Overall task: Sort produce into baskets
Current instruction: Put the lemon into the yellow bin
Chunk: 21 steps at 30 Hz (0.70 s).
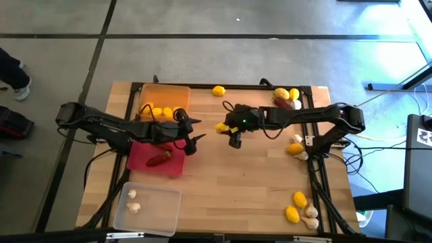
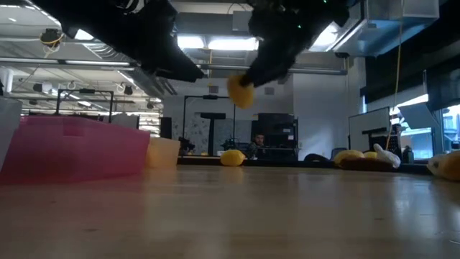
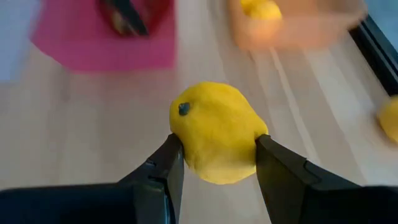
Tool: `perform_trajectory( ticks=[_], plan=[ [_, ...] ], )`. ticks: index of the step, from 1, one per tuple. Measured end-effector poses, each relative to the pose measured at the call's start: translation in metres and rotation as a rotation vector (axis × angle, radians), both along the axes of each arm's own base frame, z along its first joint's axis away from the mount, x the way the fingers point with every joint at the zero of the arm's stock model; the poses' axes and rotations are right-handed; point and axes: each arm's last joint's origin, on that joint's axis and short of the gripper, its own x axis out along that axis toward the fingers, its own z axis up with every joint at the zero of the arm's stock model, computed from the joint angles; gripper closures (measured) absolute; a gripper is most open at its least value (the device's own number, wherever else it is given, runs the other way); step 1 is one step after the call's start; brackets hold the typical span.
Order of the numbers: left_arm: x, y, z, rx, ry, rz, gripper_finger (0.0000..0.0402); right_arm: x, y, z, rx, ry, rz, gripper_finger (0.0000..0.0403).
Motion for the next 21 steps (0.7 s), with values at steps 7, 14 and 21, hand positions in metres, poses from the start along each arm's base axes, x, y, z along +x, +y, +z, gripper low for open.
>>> perform_trajectory(
  ticks=[7, 14, 21],
  plan=[
    [0.003, -0.008, 0.002, 0.018, -0.032, -0.038, 0.0112, 0.009, 0.005, 0.012, 0.091, -0.163, 0.076, 0.0246],
    [0.004, -0.015, 0.006, 0.023, -0.072, -0.071, 0.0112, 0.017, 0.015, 0.025, 0.149, -0.319, 0.151, 0.0246],
    [0.006, -0.018, 0.012, 0.031, -0.128, -0.102, 0.0112, 0.020, 0.024, 0.029, 0.145, -0.367, 0.179, 0.0246]
  ],
)
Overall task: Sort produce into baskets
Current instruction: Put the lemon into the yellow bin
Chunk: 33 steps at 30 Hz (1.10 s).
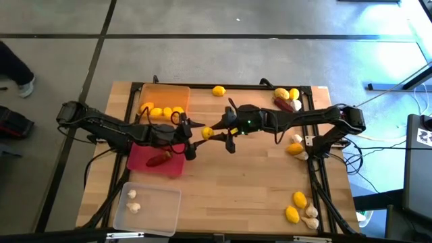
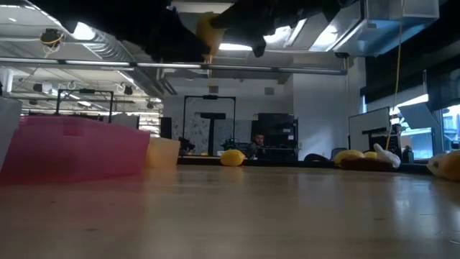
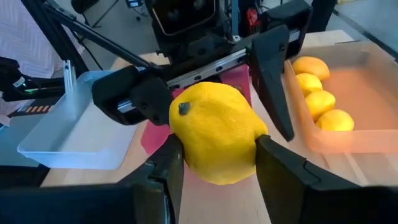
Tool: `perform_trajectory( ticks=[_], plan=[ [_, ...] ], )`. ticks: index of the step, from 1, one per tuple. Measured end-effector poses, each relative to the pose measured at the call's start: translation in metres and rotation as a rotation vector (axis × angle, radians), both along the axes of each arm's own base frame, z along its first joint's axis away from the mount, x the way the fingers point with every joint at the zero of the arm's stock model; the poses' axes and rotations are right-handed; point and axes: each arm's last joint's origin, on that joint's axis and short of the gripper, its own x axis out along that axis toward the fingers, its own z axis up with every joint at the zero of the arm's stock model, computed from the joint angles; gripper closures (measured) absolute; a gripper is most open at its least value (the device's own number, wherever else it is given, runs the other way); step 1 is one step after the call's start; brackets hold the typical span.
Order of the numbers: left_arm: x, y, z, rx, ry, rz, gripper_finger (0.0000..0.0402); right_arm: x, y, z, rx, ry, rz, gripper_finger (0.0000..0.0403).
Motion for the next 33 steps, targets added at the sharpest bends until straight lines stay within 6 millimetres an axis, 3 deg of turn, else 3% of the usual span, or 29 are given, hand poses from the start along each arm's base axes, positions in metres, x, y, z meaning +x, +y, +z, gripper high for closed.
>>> perform_trajectory(
  ticks=[7, 16, 22, 28, 33],
  plan=[
    [0.001, -0.002, 0.003, -0.017, -0.030, -0.044, 0.0119, 0.000, 0.000, 0.000, -0.006, 0.001, -0.013, 0.0246],
    [0.001, -0.003, 0.005, 0.009, -0.042, -0.052, 0.0213, 0.000, 0.000, 0.000, -0.019, -0.002, -0.010, 0.0246],
    [0.001, -0.003, 0.005, 0.013, -0.041, -0.053, 0.0230, 0.000, 0.000, 0.000, -0.022, -0.002, -0.009, 0.0244],
    [0.001, -0.003, 0.005, 0.010, -0.042, -0.053, 0.0224, -0.001, 0.000, 0.000, -0.030, 0.007, -0.002, 0.0197],
    [0.001, -0.003, 0.005, 0.006, -0.040, -0.052, 0.0224, -0.021, 0.000, 0.011, -0.055, 0.078, -0.006, 0.0157]
  ],
)
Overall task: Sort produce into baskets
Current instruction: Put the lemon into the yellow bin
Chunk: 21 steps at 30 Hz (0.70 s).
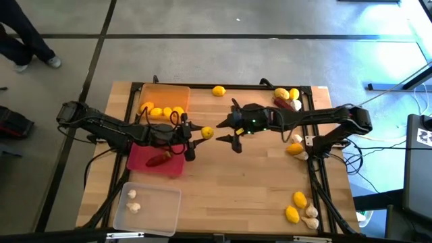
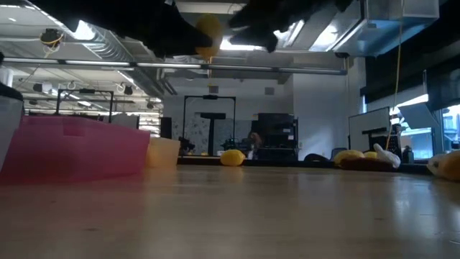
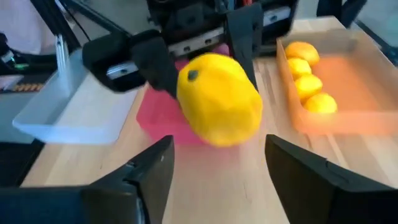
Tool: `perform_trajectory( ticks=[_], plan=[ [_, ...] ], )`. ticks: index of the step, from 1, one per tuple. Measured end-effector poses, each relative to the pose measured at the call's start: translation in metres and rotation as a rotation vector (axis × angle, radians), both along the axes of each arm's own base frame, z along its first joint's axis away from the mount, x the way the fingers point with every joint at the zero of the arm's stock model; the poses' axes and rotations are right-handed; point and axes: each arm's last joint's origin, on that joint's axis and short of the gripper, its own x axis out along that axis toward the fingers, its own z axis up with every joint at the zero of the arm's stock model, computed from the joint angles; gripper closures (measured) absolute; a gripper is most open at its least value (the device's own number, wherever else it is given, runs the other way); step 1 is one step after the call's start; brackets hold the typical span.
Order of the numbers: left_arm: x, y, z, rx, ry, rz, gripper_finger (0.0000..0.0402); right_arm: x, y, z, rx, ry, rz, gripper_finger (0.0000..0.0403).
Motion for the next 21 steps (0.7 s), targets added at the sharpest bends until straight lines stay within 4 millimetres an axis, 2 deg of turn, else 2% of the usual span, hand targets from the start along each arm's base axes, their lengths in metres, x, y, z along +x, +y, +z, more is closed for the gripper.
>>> perform_trajectory(
  ticks=[4, 9, 15, 21],
  plan=[
    [-0.001, 0.001, -0.003, -0.005, 0.030, 0.019, 0.0220, -0.022, 0.000, 0.001, -0.013, 0.152, -0.032, 0.0149],
    [-0.003, 0.003, -0.008, -0.017, 0.073, 0.080, 0.0220, -0.043, -0.002, -0.016, -0.028, 0.419, -0.122, 0.0156],
    [-0.005, 0.012, -0.014, -0.054, 0.112, 0.164, 0.0219, -0.059, -0.005, -0.060, -0.093, 0.594, -0.217, 0.0169],
    [-0.006, 0.022, -0.016, -0.122, 0.154, 0.234, 0.0219, -0.073, -0.009, -0.099, -0.152, 0.641, -0.282, 0.0180]
  ],
)
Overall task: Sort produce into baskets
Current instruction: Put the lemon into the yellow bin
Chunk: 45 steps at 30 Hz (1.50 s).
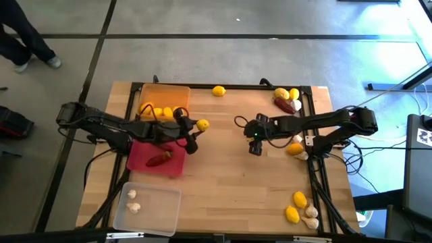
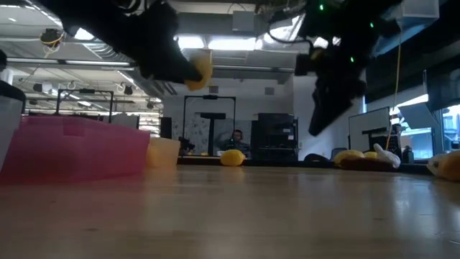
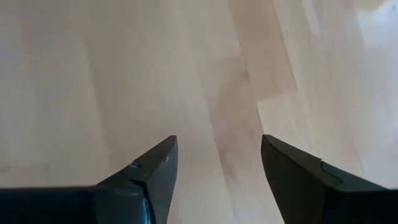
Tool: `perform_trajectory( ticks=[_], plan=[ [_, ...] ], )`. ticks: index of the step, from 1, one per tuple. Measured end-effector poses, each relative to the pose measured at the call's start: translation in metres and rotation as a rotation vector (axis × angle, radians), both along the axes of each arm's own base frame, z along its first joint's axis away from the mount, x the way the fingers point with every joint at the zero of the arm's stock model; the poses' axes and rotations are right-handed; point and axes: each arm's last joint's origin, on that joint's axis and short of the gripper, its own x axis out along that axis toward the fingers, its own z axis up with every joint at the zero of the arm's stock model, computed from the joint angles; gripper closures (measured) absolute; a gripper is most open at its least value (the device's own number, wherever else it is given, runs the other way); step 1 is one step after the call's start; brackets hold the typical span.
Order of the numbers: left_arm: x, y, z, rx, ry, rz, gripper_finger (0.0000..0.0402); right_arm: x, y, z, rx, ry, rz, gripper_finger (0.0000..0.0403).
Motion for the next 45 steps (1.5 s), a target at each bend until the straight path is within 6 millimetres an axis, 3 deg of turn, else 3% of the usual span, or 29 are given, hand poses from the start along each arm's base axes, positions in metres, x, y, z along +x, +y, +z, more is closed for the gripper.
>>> perform_trajectory(
  ticks=[9, 16, 26, 37, 45],
  plan=[
    [0.001, 0.020, 0.025, -0.073, 0.206, 0.127, 0.0218, -0.020, -0.018, -0.034, 0.036, 0.042, -0.128, 0.0193],
    [-0.008, 0.041, 0.038, -0.098, 0.327, 0.225, 0.0218, -0.028, -0.027, -0.049, 0.086, 0.012, -0.167, 0.0194],
    [-0.045, 0.073, 0.063, -0.122, 0.274, 0.370, 0.0218, -0.034, -0.035, -0.059, 0.116, -0.011, -0.190, 0.0194],
    [-0.084, 0.117, 0.061, -0.264, 0.354, 0.486, 0.0218, -0.034, -0.035, -0.060, 0.129, -0.012, -0.186, 0.0194],
    [-0.106, 0.134, 0.057, -0.333, 0.404, 0.580, 0.0218, -0.034, -0.035, -0.060, 0.129, -0.012, -0.191, 0.0194]
  ],
)
